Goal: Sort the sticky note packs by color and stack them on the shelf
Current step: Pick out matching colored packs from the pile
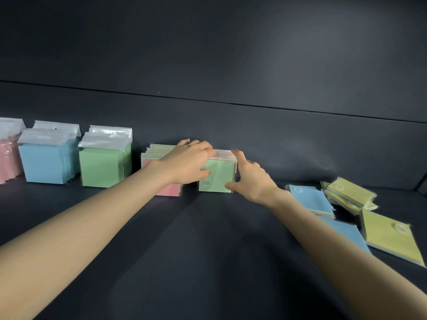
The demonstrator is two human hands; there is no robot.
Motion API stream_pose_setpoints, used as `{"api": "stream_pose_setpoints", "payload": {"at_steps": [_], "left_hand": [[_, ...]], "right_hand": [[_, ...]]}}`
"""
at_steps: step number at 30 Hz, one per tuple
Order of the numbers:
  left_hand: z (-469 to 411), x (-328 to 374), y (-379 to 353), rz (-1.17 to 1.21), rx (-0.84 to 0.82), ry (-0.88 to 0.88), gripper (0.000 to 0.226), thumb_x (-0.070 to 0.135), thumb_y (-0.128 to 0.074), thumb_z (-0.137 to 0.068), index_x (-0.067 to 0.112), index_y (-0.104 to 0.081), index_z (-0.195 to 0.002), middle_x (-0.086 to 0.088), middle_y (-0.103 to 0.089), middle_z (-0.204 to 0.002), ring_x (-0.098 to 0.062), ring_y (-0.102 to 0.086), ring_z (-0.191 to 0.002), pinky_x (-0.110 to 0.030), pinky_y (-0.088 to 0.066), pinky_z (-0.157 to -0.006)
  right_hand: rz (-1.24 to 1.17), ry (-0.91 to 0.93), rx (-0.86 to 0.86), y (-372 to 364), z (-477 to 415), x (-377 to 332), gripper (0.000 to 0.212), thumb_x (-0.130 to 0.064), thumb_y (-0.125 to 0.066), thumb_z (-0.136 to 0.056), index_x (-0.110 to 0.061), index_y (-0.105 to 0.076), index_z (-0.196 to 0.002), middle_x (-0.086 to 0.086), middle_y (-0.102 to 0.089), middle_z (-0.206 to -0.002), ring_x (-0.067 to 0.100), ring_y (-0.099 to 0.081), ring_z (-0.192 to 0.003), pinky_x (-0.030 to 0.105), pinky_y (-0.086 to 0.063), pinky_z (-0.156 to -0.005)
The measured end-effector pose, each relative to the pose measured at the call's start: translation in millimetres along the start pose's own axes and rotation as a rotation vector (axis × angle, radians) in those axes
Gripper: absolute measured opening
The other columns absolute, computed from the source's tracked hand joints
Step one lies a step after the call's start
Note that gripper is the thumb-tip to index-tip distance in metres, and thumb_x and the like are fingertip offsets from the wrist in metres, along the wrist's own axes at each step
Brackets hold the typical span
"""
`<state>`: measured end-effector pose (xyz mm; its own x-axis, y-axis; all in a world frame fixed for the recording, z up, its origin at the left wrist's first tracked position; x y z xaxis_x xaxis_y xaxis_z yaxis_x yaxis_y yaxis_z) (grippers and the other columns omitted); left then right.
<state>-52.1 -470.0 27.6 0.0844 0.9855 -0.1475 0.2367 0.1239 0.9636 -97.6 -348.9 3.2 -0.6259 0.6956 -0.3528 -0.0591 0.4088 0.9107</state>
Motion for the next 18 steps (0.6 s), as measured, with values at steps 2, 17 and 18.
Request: {"api": "stream_pose_setpoints", "payload": {"at_steps": [2,17,18], "left_hand": [[0,-1,3,0.023,0.010,0.006,0.050,0.031,-0.050,-0.092,0.019,-0.040,-0.139,0.002,-0.040,-0.141,-0.021,-0.039,-0.126,-0.037,-0.021,-0.110],[1,67,40,0.192,0.234,-0.099,0.039,0.032,-0.046,-0.096,0.024,-0.045,-0.135,0.008,-0.046,-0.133,-0.014,-0.042,-0.119,-0.031,-0.033,-0.099],[-1,78,38,0.203,0.228,-0.112,0.039,0.033,-0.046,-0.096,0.024,-0.045,-0.134,0.008,-0.046,-0.133,-0.014,-0.042,-0.118,-0.031,-0.033,-0.099]], "right_hand": [[0.005,-0.005,0.022,8,-1,3,0.076,-0.024,-0.064,-0.080,-0.024,-0.020,-0.142,0.008,-0.054,-0.121,0.034,-0.055,-0.102,0.041,-0.048,-0.083],[0.085,-0.022,0.096,80,39,77,0.052,-0.037,-0.063,-0.087,-0.019,-0.047,-0.132,0.005,-0.049,-0.130,0.025,-0.052,-0.115,0.038,-0.044,-0.097],[0.086,-0.037,0.084,83,45,88,0.051,-0.037,-0.064,-0.086,-0.018,-0.048,-0.131,0.005,-0.050,-0.130,0.024,-0.052,-0.115,0.038,-0.044,-0.096]]}}
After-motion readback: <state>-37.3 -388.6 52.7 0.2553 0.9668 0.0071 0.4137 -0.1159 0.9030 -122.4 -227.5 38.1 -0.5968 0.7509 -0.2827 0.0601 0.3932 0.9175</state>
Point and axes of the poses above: each hand's wrist, its own z-axis away from the middle knuckle, its own y-axis out of the back of the hand, x = y × z, the point moved 7 cm from there along -z, towards the middle knuckle
